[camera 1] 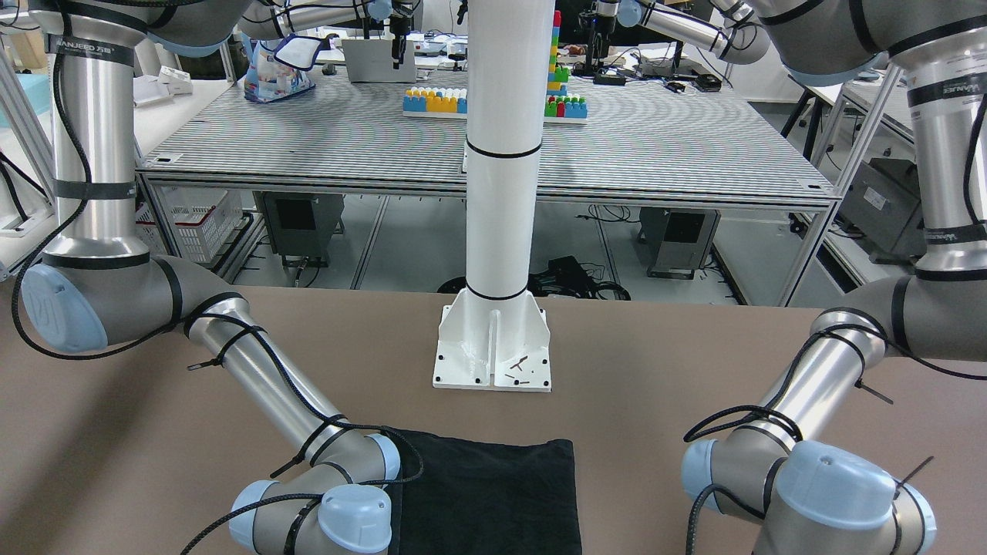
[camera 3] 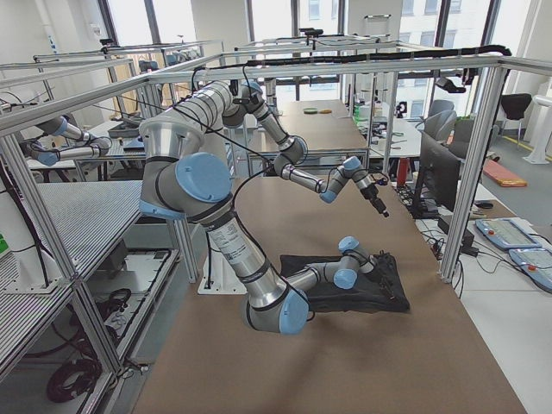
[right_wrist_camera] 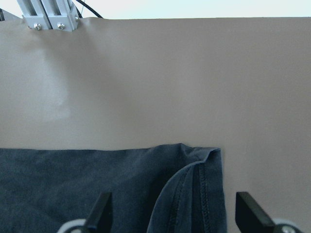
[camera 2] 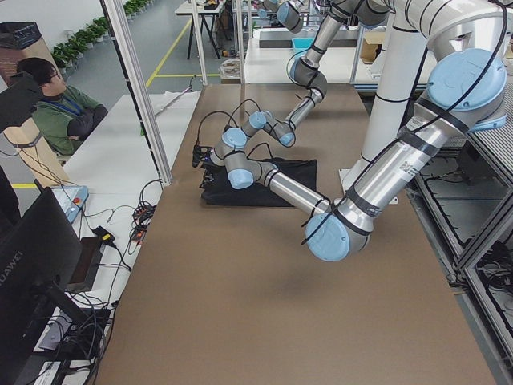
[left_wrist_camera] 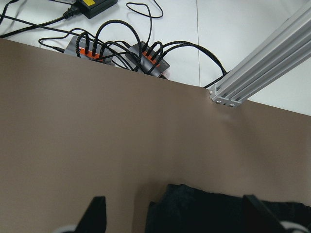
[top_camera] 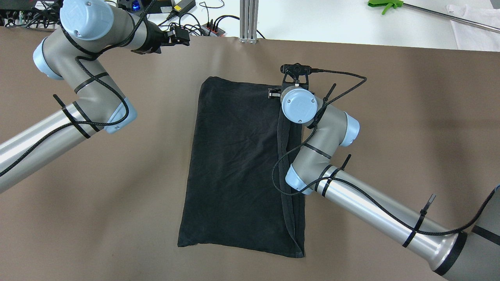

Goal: Fold clothes

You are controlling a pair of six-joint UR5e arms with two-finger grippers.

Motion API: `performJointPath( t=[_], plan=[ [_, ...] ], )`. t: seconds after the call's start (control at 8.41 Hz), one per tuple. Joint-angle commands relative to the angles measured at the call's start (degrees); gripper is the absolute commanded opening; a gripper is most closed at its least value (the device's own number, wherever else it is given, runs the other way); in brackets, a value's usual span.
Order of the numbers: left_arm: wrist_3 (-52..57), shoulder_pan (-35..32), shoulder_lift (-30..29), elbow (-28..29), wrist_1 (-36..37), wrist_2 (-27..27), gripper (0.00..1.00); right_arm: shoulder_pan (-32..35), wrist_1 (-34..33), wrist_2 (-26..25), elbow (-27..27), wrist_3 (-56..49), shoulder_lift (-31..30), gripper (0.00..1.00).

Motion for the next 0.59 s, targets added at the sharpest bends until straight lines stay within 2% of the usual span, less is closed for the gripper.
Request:
performJointPath(
  t=[0.0, 0.12, 0.24, 0.36, 0.48],
  plan=[
    [0.12, 0.0, -0.22, 0.11, 0.0, 0.0, 1.0, -0.17, 0.87, 0.14, -3.64, 0.0, 2.1, 0.77],
    [0.21, 0.0, -0.22, 0.2, 0.0, 0.08, 1.0, -0.26, 0.88, 0.4, -4.25, 0.0, 2.54, 0.71],
    [0.21, -0.09, -0.57, 0.72, 0.0, 0.0, 1.0, -0.34, 0.88, 0.58, -4.87, -0.09, 2.98, 0.62],
    [0.21, -0.17, -1.01, 1.33, 0.0, 0.08, 1.0, -0.43, 0.88, 0.75, -4.87, -0.09, 2.98, 0.44],
    [0.3, -0.26, -1.1, 1.51, 0.0, 0.0, 1.0, -0.43, 0.88, 0.84, -4.87, -0.17, 3.07, 0.21]
  ],
)
